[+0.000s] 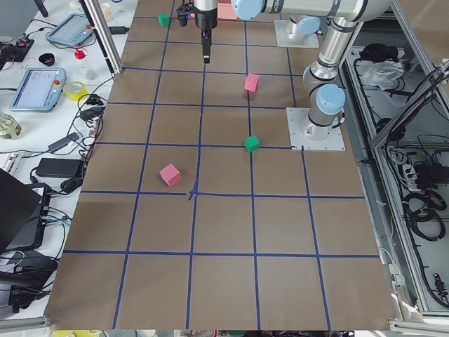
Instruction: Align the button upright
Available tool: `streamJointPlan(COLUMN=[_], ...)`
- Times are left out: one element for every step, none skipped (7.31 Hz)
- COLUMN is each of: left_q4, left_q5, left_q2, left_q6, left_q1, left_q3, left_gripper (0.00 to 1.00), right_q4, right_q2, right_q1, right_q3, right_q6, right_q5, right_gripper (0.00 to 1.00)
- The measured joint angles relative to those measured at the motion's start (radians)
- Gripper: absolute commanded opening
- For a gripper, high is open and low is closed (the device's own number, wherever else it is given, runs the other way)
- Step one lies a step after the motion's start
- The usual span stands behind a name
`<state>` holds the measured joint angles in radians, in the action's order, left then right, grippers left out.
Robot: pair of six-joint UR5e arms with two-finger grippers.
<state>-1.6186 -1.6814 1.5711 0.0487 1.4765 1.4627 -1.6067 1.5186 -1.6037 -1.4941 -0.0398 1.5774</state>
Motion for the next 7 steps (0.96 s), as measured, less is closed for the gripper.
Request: streamJointPlan(left_q4=[-0.001, -0.002, -0.006, -0.015, -0.029, -0.037, -0.040], left_q5=[0.027, 0.048, 0.080, 0.110, 0.125, 0.128, 0.122], left_q2=[-0.003, -0.006, -0.009, -0.013, -0.016, -0.017, -0.017], left_q6=[-0.005, -0.011, -0.015, -0.018, -0.018, -0.015, -0.009], left_q1=[0.003, 0.006, 0.009, 0.010, 0.011, 0.011, 0.010], left_q3=[-0.010, -0.016, -0.019, -0.020, -0.022, -0.022, -0.020], left_gripper=[1.00, 1.00, 1.00, 1.00, 1.00, 1.00, 1.00], right_q4=[0.002, 0.003, 0.003, 0.004, 0.002, 0.000, -0.002], right_q2=[0.000, -0.001, 0.000, -0.001, -0.001, 0.000, 0.000], right_q1=[0.000, 0.000, 0.001, 0.001, 0.001, 0.001, 0.001], right_q3=[0.000, 0.000, 0.000, 0.000, 0.000, 0.000, 0.000], right_q6=[0.000, -0.001, -0.003, -0.003, -0.004, -0.006, -0.007], right_q5=[-0.001, -0.001, 0.000, 0.000, 0.001, 0.003, 0.003], right_gripper=[1.00, 1.00, 1.00, 1.00, 1.00, 1.00, 1.00])
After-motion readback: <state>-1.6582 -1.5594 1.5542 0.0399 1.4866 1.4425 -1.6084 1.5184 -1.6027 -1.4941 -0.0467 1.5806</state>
